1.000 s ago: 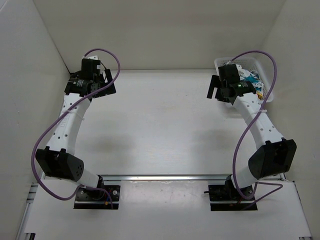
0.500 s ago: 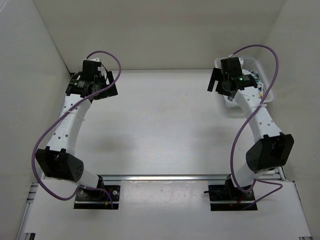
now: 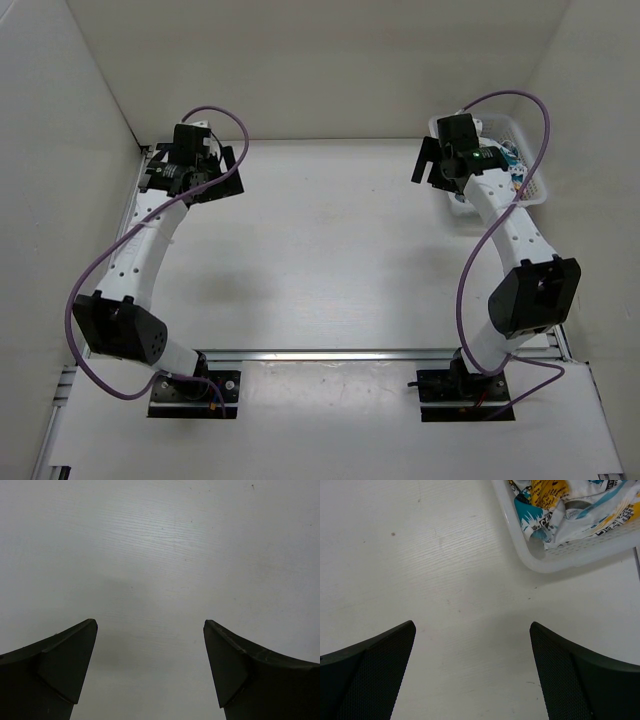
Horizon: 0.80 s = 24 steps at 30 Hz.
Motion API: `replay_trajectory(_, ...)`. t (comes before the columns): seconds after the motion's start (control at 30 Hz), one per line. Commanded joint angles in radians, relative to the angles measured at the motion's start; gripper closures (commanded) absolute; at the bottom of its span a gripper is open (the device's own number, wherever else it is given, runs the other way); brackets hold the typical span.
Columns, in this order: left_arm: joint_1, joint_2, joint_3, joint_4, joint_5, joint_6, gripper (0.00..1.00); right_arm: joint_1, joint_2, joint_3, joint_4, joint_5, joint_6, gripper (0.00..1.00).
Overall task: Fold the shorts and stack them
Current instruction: Grab the shorts from the pile
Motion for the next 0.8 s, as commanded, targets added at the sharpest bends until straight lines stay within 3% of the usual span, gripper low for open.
replay_trajectory(0.0,-0.013,-0.044,-0.015,0.023,-0.024,-0.009,0.00,-0.005,0.005,0.055,-0.002,-0.033,0.007,0.00)
replay_trajectory(0.27,-0.013,-0.044,-0.026,0.032,-0.031,-0.010,0.00,-0.005,-0.016,0.045,-0.012,-0.024,-0.002,0.00)
replay_trajectory(0.77,-0.125,-0.024,-0.036,0.063,-0.043,-0.020,0.00,-0.005,-0.005,0.035,0.008,-0.001,0.019,0.00)
